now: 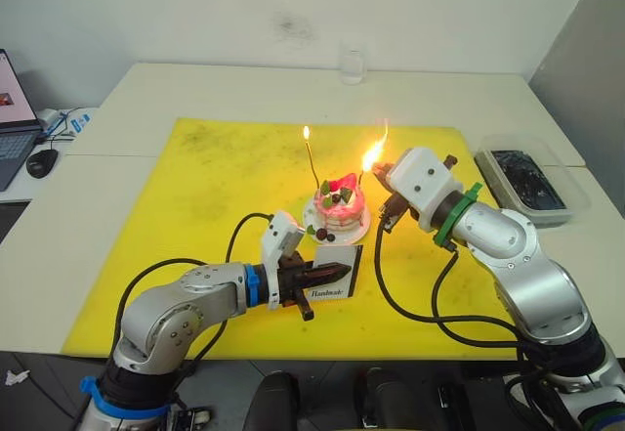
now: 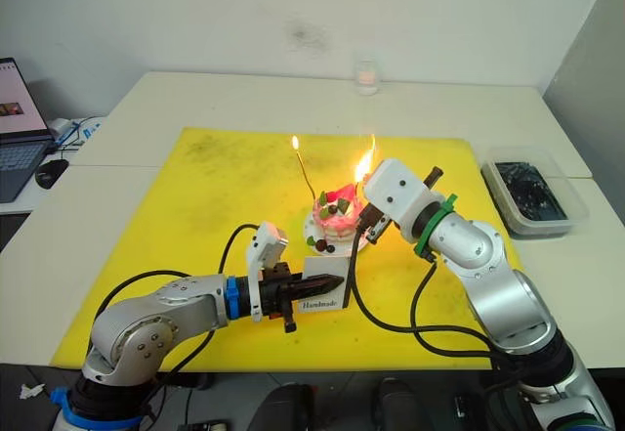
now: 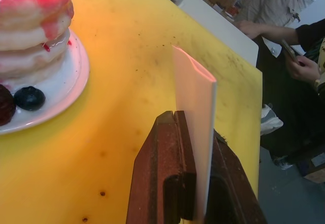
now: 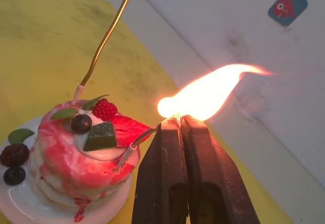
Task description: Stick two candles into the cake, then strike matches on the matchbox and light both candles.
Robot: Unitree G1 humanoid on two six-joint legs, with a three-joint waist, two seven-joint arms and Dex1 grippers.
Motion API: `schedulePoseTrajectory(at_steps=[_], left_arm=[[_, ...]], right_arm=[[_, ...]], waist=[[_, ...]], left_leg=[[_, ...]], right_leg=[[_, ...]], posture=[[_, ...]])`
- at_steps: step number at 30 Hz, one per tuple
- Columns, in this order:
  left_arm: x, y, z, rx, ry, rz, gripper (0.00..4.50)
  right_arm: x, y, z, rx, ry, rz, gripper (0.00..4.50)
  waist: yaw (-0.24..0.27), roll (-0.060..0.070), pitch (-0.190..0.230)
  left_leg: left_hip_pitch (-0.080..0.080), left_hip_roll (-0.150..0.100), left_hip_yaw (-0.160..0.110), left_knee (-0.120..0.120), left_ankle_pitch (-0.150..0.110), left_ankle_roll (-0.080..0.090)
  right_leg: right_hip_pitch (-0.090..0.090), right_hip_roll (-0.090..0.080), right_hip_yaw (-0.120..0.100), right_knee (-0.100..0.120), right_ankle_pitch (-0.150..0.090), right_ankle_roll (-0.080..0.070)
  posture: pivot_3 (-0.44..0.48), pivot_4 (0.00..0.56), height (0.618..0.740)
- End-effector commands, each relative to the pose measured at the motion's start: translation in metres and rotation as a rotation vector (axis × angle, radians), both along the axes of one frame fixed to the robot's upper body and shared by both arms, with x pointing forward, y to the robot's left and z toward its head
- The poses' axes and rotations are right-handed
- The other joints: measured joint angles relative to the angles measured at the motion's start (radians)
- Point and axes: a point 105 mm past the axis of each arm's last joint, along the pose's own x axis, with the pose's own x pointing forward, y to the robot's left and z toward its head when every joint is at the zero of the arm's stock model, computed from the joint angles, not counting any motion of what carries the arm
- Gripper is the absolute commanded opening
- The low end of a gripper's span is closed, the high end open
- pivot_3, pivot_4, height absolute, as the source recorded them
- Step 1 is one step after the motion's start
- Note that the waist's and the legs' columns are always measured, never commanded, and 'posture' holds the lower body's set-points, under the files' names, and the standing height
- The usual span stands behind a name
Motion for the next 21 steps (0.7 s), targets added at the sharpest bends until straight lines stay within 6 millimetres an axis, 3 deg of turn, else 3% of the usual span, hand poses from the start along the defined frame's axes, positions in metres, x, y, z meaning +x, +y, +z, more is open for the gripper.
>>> schedulePoseTrajectory(at_steps=[1,21], left_arm=[[-0.0031,-0.0055,0.0084,-0.020,-0.034,-0.027,0.00],[-0.0034,-0.0069,0.0077,-0.028,-0.031,-0.036,0.00]], right_arm=[[-0.0037,0.0034,0.0093,0.004,-0.048,0.023,0.02],[-0.0017,0.0043,0.0078,-0.003,-0.043,0.021,0.02]], waist=[[0.000,0.000,0.000],[0.000,0.000,0.000]], left_leg=[[0.000,0.000,0.000,0.000,0.000,0.000],[0.000,0.000,0.000,0.000,0.000,0.000]], right_leg=[[0.000,0.000,0.000,0.000,0.000,0.000],[0.000,0.000,0.000,0.000,0.000,0.000]], posture=[[0.000,0.150,0.740],[0.000,0.150,0.740]])
